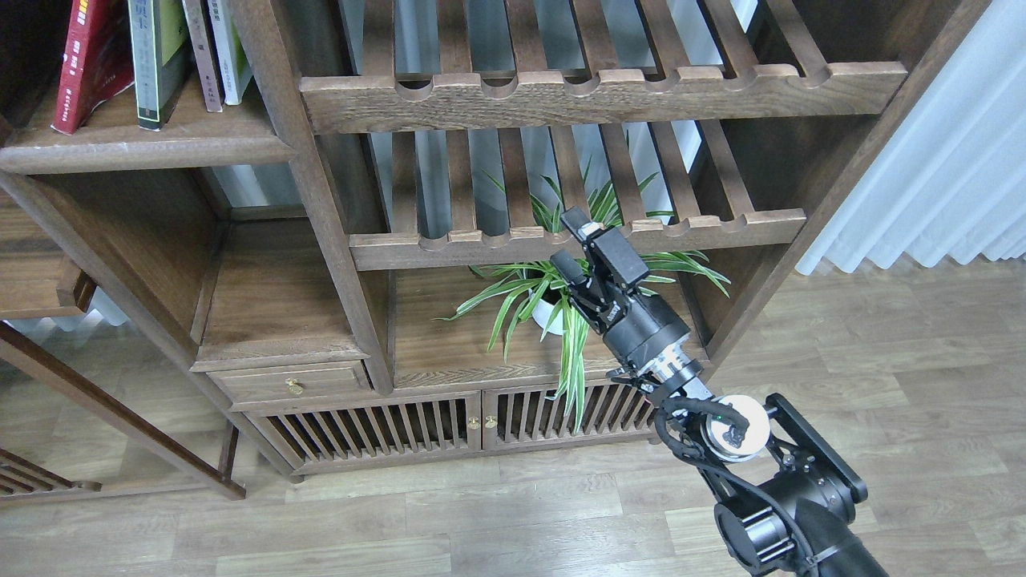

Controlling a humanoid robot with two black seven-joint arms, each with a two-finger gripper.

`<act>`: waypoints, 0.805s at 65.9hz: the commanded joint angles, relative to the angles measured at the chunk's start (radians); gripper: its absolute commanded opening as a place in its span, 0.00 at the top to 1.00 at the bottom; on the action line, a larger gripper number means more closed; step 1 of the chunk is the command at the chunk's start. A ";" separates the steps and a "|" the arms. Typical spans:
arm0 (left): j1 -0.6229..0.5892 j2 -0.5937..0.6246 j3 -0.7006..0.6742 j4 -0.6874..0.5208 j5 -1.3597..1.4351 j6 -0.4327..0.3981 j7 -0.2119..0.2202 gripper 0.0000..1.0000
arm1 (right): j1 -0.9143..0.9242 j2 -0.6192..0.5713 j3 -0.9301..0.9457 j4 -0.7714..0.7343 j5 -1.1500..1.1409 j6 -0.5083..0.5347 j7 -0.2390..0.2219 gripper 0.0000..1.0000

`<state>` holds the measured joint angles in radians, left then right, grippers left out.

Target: Organize books on shelf

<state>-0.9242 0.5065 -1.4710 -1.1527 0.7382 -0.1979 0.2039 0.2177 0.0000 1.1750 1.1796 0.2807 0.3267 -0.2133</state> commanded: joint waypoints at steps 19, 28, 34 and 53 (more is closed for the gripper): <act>-0.005 -0.002 -0.002 -0.007 -0.008 -0.003 -0.001 0.84 | -0.008 0.000 -0.001 0.000 0.000 0.003 0.000 0.02; -0.004 -0.003 -0.002 -0.010 -0.010 -0.021 0.000 0.95 | -0.008 0.000 0.000 0.000 0.000 0.003 0.000 0.02; -0.004 -0.003 -0.003 -0.009 -0.010 -0.054 0.005 0.95 | -0.009 0.000 0.000 0.002 0.000 0.005 0.000 0.02; -0.004 0.000 -0.014 -0.009 -0.010 -0.061 0.000 0.70 | -0.009 0.000 0.002 0.002 0.000 0.008 0.000 0.02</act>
<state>-0.9290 0.5046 -1.4787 -1.1618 0.7287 -0.2584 0.2079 0.2086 0.0000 1.1765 1.1809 0.2807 0.3345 -0.2132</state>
